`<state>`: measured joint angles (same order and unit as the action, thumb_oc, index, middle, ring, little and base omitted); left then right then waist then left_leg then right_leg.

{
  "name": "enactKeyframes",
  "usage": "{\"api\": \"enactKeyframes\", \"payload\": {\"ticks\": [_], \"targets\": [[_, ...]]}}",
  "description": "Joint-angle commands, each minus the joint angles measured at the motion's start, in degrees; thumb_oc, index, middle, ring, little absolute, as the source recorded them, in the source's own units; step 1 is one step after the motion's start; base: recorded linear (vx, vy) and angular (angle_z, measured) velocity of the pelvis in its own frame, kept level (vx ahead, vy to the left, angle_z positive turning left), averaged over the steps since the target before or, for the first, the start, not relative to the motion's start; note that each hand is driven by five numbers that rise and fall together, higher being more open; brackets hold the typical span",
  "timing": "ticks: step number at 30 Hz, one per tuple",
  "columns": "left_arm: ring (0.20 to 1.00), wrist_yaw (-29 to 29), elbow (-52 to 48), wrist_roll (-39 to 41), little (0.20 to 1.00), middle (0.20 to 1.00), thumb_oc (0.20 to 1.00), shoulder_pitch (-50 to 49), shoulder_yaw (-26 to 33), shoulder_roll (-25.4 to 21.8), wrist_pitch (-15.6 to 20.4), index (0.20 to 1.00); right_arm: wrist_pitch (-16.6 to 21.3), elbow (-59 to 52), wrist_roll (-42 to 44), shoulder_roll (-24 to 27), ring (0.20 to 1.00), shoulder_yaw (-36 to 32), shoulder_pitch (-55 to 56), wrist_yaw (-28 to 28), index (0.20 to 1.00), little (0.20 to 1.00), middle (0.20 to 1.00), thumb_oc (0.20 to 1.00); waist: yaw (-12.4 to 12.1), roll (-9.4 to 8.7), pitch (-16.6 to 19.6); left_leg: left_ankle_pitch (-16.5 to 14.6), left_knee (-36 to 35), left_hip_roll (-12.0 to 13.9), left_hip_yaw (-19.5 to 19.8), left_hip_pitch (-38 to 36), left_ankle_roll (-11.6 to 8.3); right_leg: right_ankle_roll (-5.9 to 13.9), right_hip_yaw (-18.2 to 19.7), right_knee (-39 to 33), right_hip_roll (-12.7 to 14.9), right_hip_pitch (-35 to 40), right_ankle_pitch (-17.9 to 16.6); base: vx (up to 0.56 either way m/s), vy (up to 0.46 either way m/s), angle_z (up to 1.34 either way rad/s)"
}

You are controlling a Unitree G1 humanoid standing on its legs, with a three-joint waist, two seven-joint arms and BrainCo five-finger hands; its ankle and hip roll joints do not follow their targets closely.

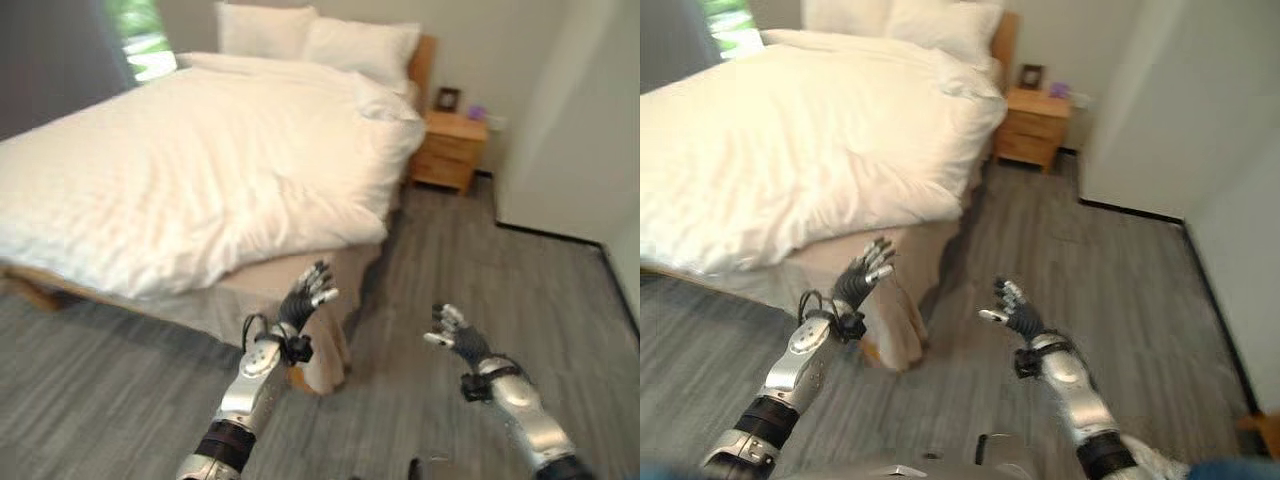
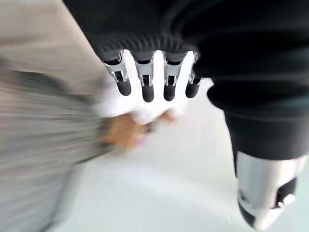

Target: Making the bed.

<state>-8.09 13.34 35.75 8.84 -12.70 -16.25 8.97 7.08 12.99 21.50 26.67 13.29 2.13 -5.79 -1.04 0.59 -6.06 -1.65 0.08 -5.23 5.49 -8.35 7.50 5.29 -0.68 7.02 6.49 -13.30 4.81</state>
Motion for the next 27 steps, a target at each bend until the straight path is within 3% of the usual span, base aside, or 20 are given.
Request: {"api": "enactKeyframes", "payload": {"ticks": [1, 2, 4, 5, 7, 8, 10, 12, 16, 18, 19, 23, 27], "targets": [[1.0, -3.74, -2.23, 6.76, 1.0, 1.0, 1.0, -2.14, -1.05, -5.0, 4.14, 1.0, 4.39, -0.41, -0.39, 6.73, 1.0, -6.87, -6.19, -0.73, 1.0, 1.0, 1.0, 1.0, 0.62, -4.42, 0.73, 2.96, -3.22, 3.43, 1.25, 4.26, -5.72, 6.86, 16.62, -8.05, -1.56, 9.33, -9.7, 0.42, -0.403, 2.73], [1.0, -8.9, -2.93, 11.83, 1.0, 1.0, 1.0, -2.57, -1.58, -5.32, 0.67, 1.0, 3.72, -2.43, 1.15, 8.89, 1.0, -9.8, -4.05, -2.52, 1.0, 1.0, 1.0, 1.0, 0.22, -5.01, 1.27, 2.62, -2.09, 3.17, 3.2, 5.14, -6.25, 5.95, 16.93, -5.99, -1.6, 10.61, -8.21, 0.29, -0.368, 2.89], [1.0, -10.32, -2.47, 13.4, 1.0, 1.0, 1.0, -5.88, -0.52, -3.45, 1.04, 1.0, 4.48, -2.38, 2.44, 14.48, 1.0, -13.39, -5.89, -2.04, 1.0, 1.0, 1.0, 1.0, 0.09, -6.79, 1.09, 2.62, -0.21, 3.34, 7.45, 5.49, -8.43, 4.36, 11.71, -8.56, -1.6, 13.41, -9.92, 0.33, -0.552, 3.31], [1.0, -9.99, -1.54, 15.29, 1.0, 1.0, 1.0, -5.14, -1.3, -2.62, 0.8, 1.0, 5.04, -0.81, 1.5, 20.36, 1.0, -16.4, -8.35, -0.49, 1.0, 1.0, 1.0, 1.0, 1.51, -7.46, 0.97, 3.33, 0.58, 5.24, 3.77, 7.96, -10.01, 3.45, 5.7, -10.14, -0.52, 15.04, -10.04, 0.2, -0.449, 2.7], [1.0, -9.99, -1.52, 15.29, 1.0, 1.0, 1.0, -5.11, -1.29, -2.6, 0.81, 1.0, 5.06, -0.78, 1.51, 20.38, 1.0, -16.39, -8.39, -0.5, 1.0, 1.0, 1.0, 1.0, 1.66, -7.47, 1.12, 3.47, 0.56, 5.19, 3.89, 8.2, -10.02, 3.47, 5.59, -10.17, -0.47, 14.87, -10.12, 0.01, -0.152, 2.52], [1.0, -9.39, -1.05, 15.22, 1.0, 1.0, 1.0, -2.32, -3.62, -3.21, -0.02, 1.0, 4.29, 3.1, -1.82, 29.22, 1.0, -16.15, -14.57, 2.8, 1.0, 1.0, 1.0, 1.0, 3.01, -8.04, 0.64, 4.14, 2.64, 9.42, -13.92, 10.21, -10.34, 3.13, -0.58, -10.9, 0.77, 15.6, -10.91, -0.02, -0.137, 2.42], [1.0, -9.41, -1.17, 15.9, 1.0, 1.0, 1.0, -2.33, -4.14, -3.17, -0.09, 1.0, 4.54, 5.99, -2.25, 30.23, 1.0, -14.47, -17.43, 3.81, 1.0, 1.0, 1.0, 1.0, 3.04, -7.62, 0.8, 4.44, 1.27, 9.62, -16.05, 9.74, -10.22, 2.84, -1.45, -11.4, 0.49, 15.93, -10.91, 0.04, -0.108, 2.02], [1.0, -9.32, -1.43, 17.09, 1.0, 1.0, 1.0, -3.47, -5.86, -2.98, -0.37, 1.0, 3.76, 14.3, -3.31, 32.76, 1.0, -8.46, -27.22, 4.65, 1.0, 1.0, 1.0, 1.0, 2.01, -6.89, 2.21, 6.14, -3.69, 9.26, -15.95, 7.87, -10.43, 2.57, -2.92, -12.02, -0.29, 16.45, -10.18, 0.13, -0.059, 1.03], [1.0, -9.21, -2.45, 15.94, 1.0, 1.0, 1.0, -4.33, -6.63, -4.4, -0.44, 1.0, 2.55, 20.31, -4.3, 34.62, 1.0, -1.4, -36.14, 4.04, 1.0, 1.0, 1.0, 1.0, 1.75, -6.41, 2.88, 6.82, -5.08, 9.19, -15.46, 7.22, -10.64, 2.36, -3.71, -12.02, -0.63, 16.51, -9.76, 0.1, -0.03, 0.14], [1.0, -10.06, -3.64, 16.39, 1.0, 1.0, 1.0, -5.6, -6.01, -6.32, -1.22, 1.0, 0.66, 23.59, -11.89, 38.55, 1.0, 7.41, -44.19, 1.92, 1.0, 1.0, 1.0, 1.0, 1.2, -6.2, 2.88, 6.61, -5.08, 8.89, -14.46, 7.25, -10.8, 2.14, -3.72, -12.02, -0.66, 16.63, -9.45, 0.08, -0.004, -0.51], [1.0, -10.06, -3.67, 16.38, 1.0, 1.0, 1.0, -5.66, -5.82, -6.19, -1.23, 1.0, 0.7, 23.82, -11.86, 38.5, 1.0, 7.98, -44.78, 1.91, 1.0, 1.0, 1.0, 1.0, 1.38, -6.07, 2.84, 6.59, -5.08, 8.9, -14.46, 7.21, -10.8, 2.14, -3.73, -12.02, -0.66, 16.67, -9.43, 0.08, 0.008, -0.69], [1.0, -10.93, -4.69, 16.25, 1.0, 1.0, 1.0, -7.9, -5.04, -7.83, -2.49, 1.0, -1.92, 34.8, -23.41, 38.39, 1.0, 21.34, -58.7, 1.49, 1.0, 1.0, 1.0, 1.0, 0.32, -5.18, 2.43, 6.31, -5.08, 8.23, -13.43, 8.09, -10.87, 1.98, -3.87, -12.02, -0.66, 16.02, -9.39, 0.05, 0.022, -0.65], [1.0, -11.08, -4.35, 15.94, 1.0, 1.0, 1.0, -7.68, -5.53, -8.9, -2.5, 1.0, -2.51, 41.09, -26.62, 35.08, 1.0, 25.49, -65.69, 2.77, 1.0, 1.0, 1.0, 1.0, -0.12, -4.63, 2.15, 6.44, -5.08, 7.82, -12.71, 9.32, -10.91, 2.16, -4.02, -12.02, -0.63, 14.86, -9.49, 0.02, 0.027, -0.5]]}}
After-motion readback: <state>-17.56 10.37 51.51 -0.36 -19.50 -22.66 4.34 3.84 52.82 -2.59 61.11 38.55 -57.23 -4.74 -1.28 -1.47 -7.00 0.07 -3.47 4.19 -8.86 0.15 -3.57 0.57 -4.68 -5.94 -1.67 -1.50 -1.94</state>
